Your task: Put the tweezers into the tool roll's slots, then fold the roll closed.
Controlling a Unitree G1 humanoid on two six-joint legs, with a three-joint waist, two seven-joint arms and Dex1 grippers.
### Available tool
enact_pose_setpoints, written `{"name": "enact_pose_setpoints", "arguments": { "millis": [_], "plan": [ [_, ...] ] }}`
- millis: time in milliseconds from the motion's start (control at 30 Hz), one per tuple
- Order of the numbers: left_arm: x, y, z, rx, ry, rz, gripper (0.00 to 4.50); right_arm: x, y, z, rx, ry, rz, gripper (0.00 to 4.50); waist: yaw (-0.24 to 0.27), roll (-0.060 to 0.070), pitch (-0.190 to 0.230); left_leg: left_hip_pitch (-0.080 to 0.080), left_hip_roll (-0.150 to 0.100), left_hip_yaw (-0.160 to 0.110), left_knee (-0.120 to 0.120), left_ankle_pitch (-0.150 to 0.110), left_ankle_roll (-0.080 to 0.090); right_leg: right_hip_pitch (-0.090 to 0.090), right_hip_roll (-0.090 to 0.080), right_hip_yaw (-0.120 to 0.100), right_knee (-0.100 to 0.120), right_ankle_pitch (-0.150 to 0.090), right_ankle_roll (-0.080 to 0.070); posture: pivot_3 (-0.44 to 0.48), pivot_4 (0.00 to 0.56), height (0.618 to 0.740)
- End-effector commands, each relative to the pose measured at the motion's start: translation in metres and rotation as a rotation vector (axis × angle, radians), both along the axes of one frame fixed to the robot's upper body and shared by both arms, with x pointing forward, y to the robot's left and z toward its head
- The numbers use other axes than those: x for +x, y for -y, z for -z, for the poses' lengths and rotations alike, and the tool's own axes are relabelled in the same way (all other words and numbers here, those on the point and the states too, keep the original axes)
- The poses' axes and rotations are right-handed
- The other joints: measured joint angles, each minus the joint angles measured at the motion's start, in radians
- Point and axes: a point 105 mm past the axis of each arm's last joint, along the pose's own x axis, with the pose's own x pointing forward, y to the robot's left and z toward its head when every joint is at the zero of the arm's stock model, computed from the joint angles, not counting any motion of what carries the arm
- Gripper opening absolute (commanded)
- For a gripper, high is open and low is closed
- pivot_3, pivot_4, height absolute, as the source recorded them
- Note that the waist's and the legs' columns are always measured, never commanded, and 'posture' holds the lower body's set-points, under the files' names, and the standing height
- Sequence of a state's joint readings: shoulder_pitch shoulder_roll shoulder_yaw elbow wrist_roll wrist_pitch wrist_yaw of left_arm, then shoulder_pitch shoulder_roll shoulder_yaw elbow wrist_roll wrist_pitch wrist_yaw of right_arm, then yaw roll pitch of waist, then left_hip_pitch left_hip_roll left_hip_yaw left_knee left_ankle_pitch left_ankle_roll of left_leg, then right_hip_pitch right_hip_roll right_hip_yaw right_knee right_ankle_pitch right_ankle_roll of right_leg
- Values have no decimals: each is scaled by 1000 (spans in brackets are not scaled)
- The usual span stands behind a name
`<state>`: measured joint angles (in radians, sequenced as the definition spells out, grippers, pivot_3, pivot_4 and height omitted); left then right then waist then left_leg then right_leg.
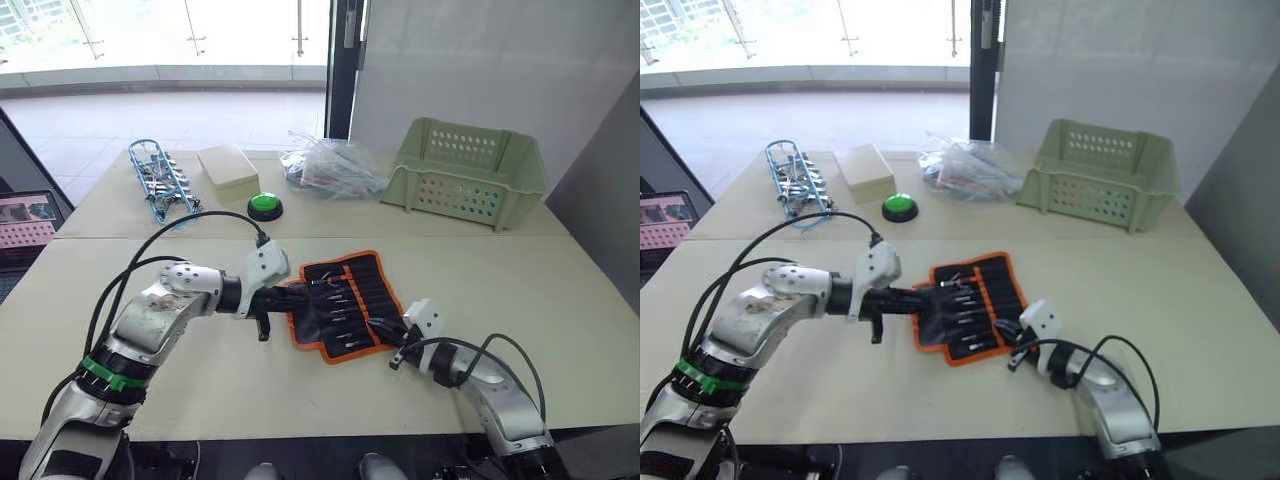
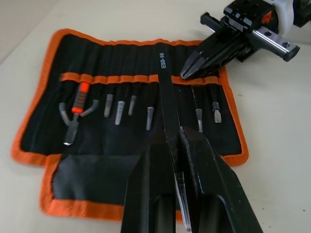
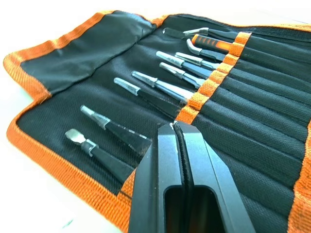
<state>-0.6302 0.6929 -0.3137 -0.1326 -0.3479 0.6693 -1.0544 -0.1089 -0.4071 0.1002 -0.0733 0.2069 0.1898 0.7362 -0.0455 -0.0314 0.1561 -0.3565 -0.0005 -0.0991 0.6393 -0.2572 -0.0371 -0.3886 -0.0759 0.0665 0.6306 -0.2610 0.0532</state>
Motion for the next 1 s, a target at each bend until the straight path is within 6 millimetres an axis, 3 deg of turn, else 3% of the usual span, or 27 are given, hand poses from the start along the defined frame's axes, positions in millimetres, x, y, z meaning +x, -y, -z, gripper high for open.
{"name": "enact_pose_setpoints", "arguments": {
  "millis": [33, 267, 500, 800, 1000],
  "plan": [
    [3, 11, 3, 63, -20, 35, 14, -11, -3, 15, -42, -68, -24, 0, 0, 0, 0, 0, 0, 0, 0, 0, 0, 0, 0, 0, 0, 0, 0, 0, 150, 740],
    [5, 27, 17, 141, -46, 79, 14, -14, 0, 6, -46, -53, -19, 0, -1, 1, 1, -2, 0, 0, 2, 0, 0, -1, 0, 0, 0, 0, 0, 0, 150, 740],
    [14, 30, 29, 192, -26, 40, 14, -13, -1, 9, -52, -57, -11, 0, 0, 1, 1, -2, 0, 0, 3, 0, 0, -1, 0, 0, 1, 0, 0, 0, 150, 740],
    [7, 43, 40, 184, -66, 76, 14, -12, -2, 10, -52, -58, -7, 0, 0, 1, 1, -2, 0, 0, 3, 0, 0, -1, 0, 0, 1, 0, 0, 0, 150, 740],
    [14, 60, 42, 148, -44, 78, 14, -14, -2, 12, -53, -64, -3, 0, 2, 0, 1, -2, 0, -1, 4, 0, 0, -1, 0, 0, 1, 0, 0, 0, 150, 740]
  ]
}}
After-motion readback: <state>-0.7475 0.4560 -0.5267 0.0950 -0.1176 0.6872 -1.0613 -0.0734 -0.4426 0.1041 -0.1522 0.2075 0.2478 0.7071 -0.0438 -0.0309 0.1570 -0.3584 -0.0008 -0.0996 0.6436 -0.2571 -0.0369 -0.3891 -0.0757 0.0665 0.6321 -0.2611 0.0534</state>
